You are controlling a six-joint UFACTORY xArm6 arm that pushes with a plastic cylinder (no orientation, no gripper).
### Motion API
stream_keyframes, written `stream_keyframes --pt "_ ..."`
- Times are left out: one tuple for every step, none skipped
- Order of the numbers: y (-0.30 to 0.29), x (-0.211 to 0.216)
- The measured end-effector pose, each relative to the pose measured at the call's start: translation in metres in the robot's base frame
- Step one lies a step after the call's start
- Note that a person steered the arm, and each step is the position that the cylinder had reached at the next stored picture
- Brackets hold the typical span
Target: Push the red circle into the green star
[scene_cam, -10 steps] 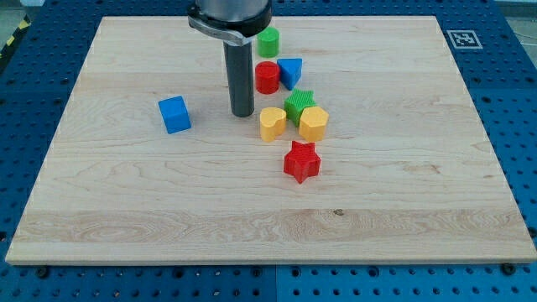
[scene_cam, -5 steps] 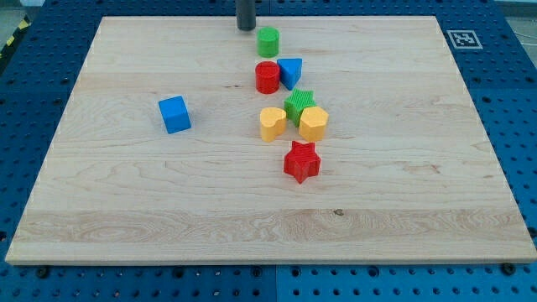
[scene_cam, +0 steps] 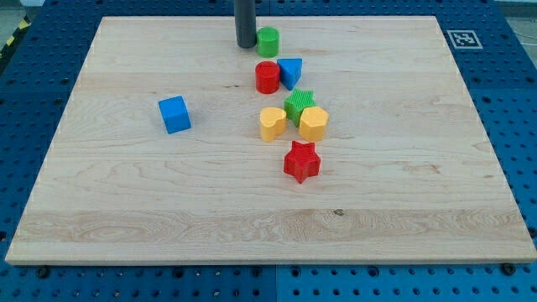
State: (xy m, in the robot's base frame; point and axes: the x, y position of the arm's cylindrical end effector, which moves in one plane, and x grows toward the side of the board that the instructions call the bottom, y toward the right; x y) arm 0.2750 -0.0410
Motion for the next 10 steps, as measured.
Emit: stream_keyframes --pt "0.0 0.024" --pt "0.002 0.048" --pt "0.002 0.072" --pt "0.002 0.079" --pt "0.0 0.06" --pt "-0.003 0.024" --pt "-0.003 -0.027" --pt "-0.003 -0.041" --pt "0.009 -0.041" --pt "0.039 -0.041"
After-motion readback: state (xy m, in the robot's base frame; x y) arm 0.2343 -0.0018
